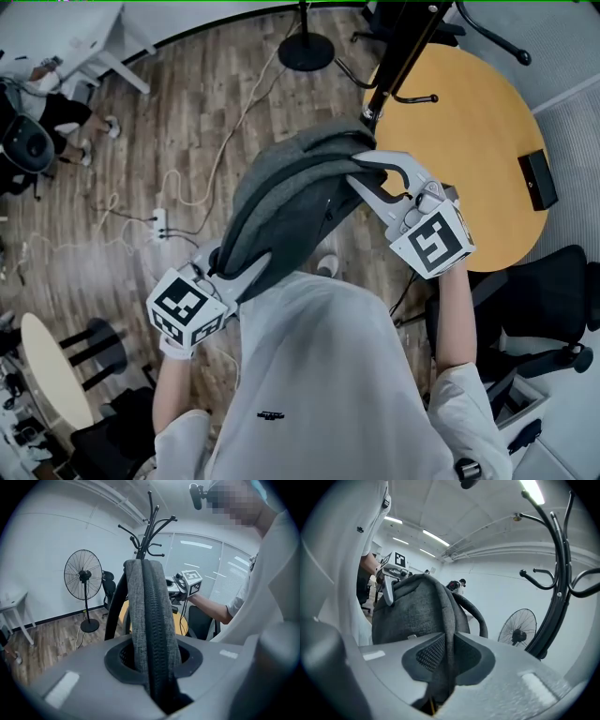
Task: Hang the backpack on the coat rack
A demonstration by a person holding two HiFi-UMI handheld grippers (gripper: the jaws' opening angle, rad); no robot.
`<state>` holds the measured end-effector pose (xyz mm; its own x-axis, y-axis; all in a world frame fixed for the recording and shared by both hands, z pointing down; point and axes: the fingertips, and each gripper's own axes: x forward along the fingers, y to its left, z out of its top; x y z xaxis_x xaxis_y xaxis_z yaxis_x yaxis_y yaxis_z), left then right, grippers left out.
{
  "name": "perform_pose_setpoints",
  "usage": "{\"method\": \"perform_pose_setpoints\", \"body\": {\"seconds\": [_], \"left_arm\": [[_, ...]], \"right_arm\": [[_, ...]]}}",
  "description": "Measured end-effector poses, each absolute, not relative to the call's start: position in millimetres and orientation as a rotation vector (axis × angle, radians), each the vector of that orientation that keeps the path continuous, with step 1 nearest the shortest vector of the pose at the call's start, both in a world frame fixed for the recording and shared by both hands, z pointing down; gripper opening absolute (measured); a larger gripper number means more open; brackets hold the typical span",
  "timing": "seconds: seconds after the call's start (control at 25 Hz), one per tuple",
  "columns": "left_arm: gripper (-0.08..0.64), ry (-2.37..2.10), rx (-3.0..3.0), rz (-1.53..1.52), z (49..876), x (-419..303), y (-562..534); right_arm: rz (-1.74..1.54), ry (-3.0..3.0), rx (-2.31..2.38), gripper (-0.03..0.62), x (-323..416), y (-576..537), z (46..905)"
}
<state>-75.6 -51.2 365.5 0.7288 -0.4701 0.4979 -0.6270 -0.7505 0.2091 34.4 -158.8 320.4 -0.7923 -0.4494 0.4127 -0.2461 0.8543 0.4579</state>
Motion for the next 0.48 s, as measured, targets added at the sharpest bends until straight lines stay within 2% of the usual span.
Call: {"method": "perform_pose_setpoints", "body": {"seconds": [0.28, 0.48], "left_arm": [[0.138, -0.788, 2.544, 0.611, 383, -62, -57], [0.198, -0.751, 2.532, 0.584, 385, -43, -68]], "right_arm": [[-0.454, -2.495, 0.673, 0.054, 54, -153, 319], [-0.425, -2.453, 0.714, 0.049, 60, -138, 312]]}}
